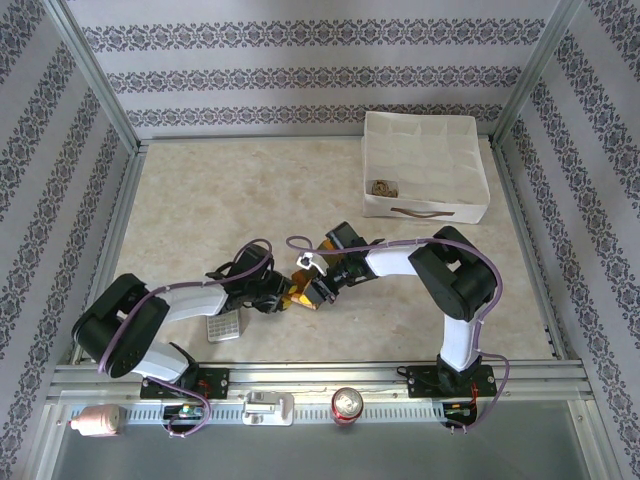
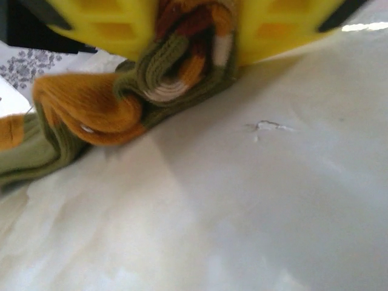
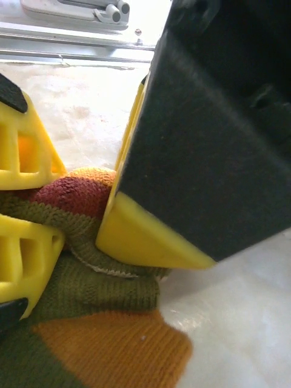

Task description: Roll the socks

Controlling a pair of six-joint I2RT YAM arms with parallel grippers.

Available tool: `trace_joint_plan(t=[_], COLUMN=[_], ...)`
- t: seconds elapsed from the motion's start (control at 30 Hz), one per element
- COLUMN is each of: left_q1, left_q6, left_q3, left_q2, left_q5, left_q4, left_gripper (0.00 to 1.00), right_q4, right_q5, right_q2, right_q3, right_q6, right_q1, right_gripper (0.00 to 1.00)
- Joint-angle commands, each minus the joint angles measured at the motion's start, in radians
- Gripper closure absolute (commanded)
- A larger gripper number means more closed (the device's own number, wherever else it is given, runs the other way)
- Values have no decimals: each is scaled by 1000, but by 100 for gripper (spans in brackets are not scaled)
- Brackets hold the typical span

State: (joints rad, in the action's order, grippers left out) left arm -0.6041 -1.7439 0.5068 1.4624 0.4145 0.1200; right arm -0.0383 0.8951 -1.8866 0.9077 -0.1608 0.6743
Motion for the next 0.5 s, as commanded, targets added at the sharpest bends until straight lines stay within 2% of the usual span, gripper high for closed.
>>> trace_joint_plan(t=[0.0,0.07,0.1,0.2,0.27,0.37,0.47], left_q1=[-38,-53,-59,-78,-84,-88,-88], left_q6=[-12,-27,-43,-98,-122,-137,-134], left_q3=[28,43,49,63,80,101,124], left_q2=[35,1,-16,-56,-65,-56,-38], left_q5=[-28,-54,-68,-102,-116,-117,-108], left_q4=[-144,-262,-308,-426,-486,-523,-552], left_gripper=[100,100,100,100,100,100,100], right_q4=[-83,-53,-19,128,141,146,156], right_q5=[-143,-261,-342,-636,-828,-1081,-1216], right_q2=[8,103,164,382,468,515,486], right_q3=[-34,-76,-112,-240,-270,-308,-310], right_q6=[-76,-153,-187,-279,-312,-340,-347], right_q1=[12,54,83,202,293,439,548], right_gripper=[87,70,65,47,43,42,42])
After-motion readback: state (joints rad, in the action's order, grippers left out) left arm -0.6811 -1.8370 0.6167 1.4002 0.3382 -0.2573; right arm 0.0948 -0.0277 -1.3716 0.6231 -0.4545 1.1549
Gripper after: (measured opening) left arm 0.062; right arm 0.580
